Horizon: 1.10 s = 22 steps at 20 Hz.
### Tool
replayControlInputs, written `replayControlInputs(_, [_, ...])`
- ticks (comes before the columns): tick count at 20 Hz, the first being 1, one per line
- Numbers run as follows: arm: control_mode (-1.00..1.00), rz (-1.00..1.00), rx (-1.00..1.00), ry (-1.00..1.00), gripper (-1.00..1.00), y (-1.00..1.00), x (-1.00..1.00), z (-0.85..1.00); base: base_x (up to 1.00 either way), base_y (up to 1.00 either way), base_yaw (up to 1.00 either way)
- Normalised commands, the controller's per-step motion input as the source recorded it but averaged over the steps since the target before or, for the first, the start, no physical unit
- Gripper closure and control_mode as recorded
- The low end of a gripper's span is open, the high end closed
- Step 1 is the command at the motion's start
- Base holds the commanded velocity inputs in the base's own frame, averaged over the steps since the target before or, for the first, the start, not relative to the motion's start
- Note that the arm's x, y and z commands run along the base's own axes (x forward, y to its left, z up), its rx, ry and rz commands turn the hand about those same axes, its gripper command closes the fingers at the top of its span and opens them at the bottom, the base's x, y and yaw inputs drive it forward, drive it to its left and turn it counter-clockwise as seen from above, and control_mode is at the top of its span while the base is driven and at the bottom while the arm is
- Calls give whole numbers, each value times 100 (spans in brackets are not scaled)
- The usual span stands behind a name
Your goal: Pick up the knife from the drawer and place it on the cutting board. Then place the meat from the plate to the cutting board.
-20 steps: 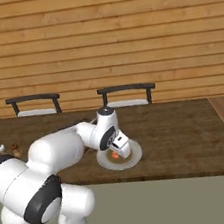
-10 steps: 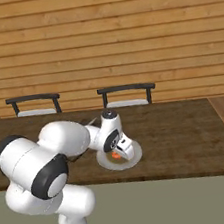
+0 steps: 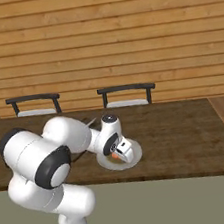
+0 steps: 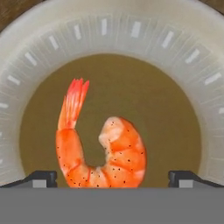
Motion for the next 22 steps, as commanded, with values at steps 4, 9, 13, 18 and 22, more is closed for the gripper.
replayControlInputs(4, [-100,4,0,2,100,5,40,-26,0,0,0])
replayControlInputs(9, [-100,3,0,0,100,0,28,-20,0,0,0])
replayControlInputs(13, [-100,5,-1,-2,100,10,-17,-12,0,0,0])
replayControlInputs(18, [-100,8,0,-24,100,59,-46,19,0,0,0])
replayControlInputs(22, [-100,11,0,-21,100,73,4,17,0,0,0])
